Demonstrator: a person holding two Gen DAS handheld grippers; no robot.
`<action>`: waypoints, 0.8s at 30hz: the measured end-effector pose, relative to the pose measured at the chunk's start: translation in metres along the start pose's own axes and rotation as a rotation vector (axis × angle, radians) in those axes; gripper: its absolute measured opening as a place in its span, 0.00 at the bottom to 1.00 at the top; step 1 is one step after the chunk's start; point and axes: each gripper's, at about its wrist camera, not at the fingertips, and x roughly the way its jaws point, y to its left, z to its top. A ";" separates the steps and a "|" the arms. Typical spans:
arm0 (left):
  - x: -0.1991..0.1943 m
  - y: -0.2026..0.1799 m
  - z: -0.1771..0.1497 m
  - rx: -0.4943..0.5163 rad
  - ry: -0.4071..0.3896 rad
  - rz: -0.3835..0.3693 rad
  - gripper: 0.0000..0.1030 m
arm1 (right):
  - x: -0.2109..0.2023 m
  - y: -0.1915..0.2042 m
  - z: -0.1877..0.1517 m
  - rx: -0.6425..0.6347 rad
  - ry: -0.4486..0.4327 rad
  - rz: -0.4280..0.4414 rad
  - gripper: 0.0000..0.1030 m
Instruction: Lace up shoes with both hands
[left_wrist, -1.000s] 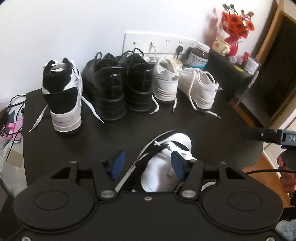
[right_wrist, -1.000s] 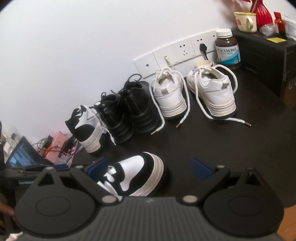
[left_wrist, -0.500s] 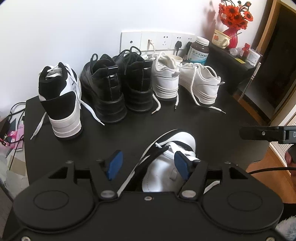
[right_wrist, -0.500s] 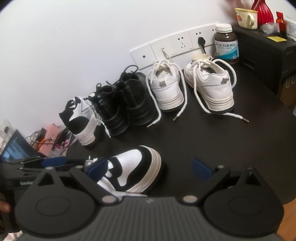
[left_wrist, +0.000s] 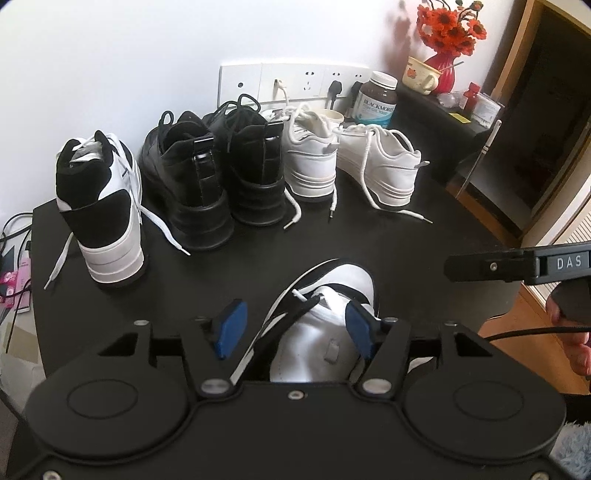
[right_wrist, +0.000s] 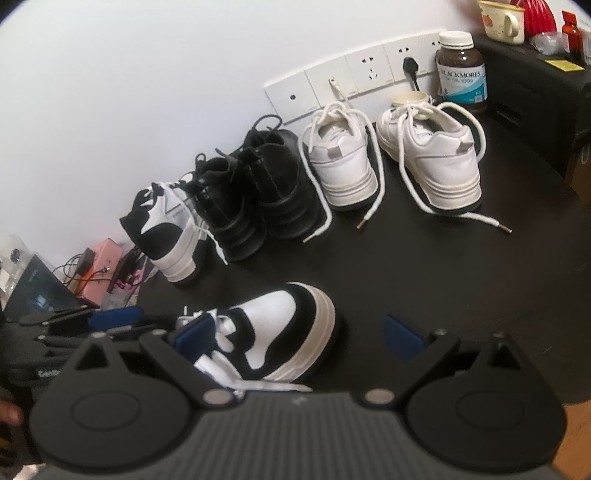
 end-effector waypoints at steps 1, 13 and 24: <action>0.001 0.002 0.000 -0.003 0.000 -0.001 0.56 | 0.000 0.001 0.000 -0.001 0.001 0.003 0.94; 0.006 0.005 -0.009 0.062 0.009 -0.014 0.20 | 0.021 0.008 0.028 0.050 0.094 0.145 0.49; 0.003 0.008 -0.015 0.060 -0.015 -0.036 0.19 | 0.087 0.070 0.052 -0.072 0.279 0.264 0.40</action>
